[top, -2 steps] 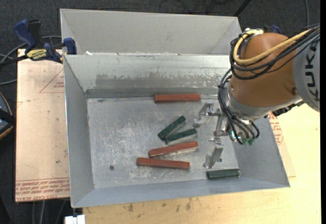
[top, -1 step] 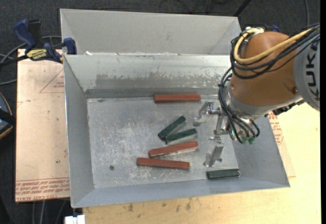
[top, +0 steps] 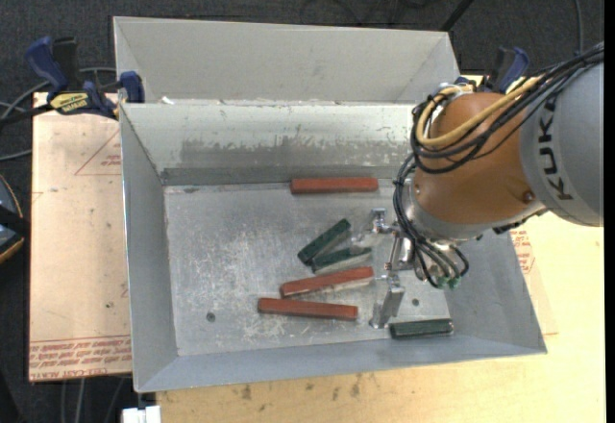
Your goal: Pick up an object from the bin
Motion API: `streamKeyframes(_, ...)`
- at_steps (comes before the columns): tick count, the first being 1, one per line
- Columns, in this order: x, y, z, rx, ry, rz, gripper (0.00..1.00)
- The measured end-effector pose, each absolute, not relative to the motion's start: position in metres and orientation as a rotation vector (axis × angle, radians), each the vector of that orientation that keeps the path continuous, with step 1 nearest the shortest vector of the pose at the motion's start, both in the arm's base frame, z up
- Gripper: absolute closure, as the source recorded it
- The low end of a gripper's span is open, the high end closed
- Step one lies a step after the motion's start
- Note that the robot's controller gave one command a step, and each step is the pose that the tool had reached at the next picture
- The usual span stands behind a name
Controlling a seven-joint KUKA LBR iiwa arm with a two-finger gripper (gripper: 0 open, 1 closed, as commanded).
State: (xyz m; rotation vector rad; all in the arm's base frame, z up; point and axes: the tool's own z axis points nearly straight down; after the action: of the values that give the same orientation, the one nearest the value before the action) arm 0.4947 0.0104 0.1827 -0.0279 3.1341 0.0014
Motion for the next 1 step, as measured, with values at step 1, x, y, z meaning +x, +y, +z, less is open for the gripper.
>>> streamKeyframes(1,0.5189,0.0142,0.1228,-0.040,3.136,0.002,0.00)
